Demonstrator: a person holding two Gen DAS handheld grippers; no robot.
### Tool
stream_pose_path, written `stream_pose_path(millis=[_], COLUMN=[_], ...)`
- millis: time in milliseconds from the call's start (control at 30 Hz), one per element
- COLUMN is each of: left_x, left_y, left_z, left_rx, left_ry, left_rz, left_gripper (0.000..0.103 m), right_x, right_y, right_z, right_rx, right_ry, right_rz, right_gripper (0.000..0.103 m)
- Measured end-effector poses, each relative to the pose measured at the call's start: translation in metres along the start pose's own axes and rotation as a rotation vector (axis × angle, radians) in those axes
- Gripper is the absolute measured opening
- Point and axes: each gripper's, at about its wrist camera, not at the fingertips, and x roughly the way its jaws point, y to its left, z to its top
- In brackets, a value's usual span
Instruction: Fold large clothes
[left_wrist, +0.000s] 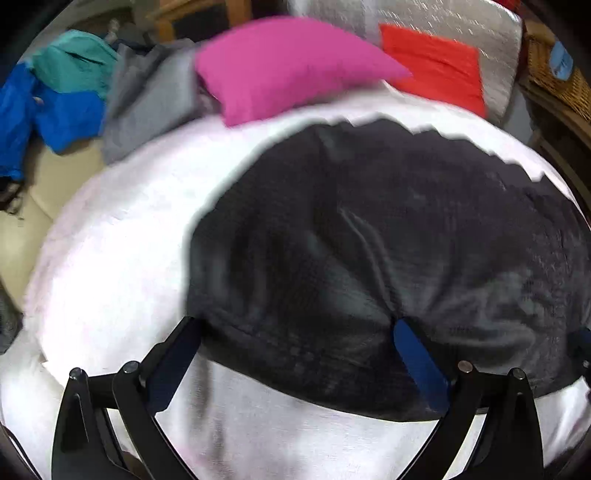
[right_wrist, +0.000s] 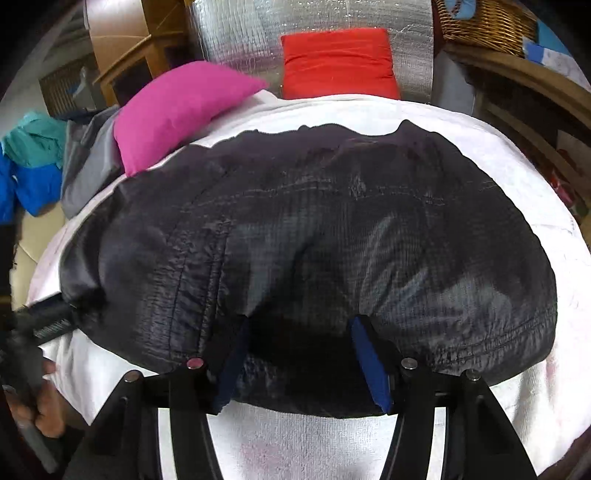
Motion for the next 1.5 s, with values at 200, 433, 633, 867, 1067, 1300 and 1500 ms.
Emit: stream_pose_path(millis=[200,433,633,867,1067,1300,1500], left_x=[-0.024,-0.007,-0.097,-0.203,-0.278,-0.344,-0.381], left_y=[-0.002,0.003,0.005,0.020,0.021,0.016,0.014], left_z=[-0.005,-0.003,-0.016,-0.014,-0.036,-0.056,-0.066], left_rx=[0.024,-0.043,0.013,0.035,0.063,0.100,0.111], left_ry=[-0.121,-0.008,-0.192,-0.366,-0.459,-0.493,-0.570], left_rz=[-0.010,-0.063,-0.043,-0.026,-0.021,-0.051,-0.033], left_gripper=[0.103,0.103,0.103,0.103,0.103,0.103,0.103], right_x=[-0.043,-0.016,-0.075,-0.151,-0.213,-0.285,-0.319], right_y=[-0.046,-0.058,-0.045,-0.011,0.021,0.048,0.062], right_z=[0.006,0.005,-0.008,-0.039,-0.054,-0.076,-0.079], right_rx=[0.140,0.096,0.111,0.051,0.023,0.033,0.038], right_ry=[-0.199,-0.064,-0.205,-0.233,-0.273,-0.321,-0.383], right_rz=[-0.178,-0.278,-0.196,-0.152,-0.138,-0.131,-0.174], right_gripper=[0.059,0.061,0.066,0.069,0.072,0.072,0.074])
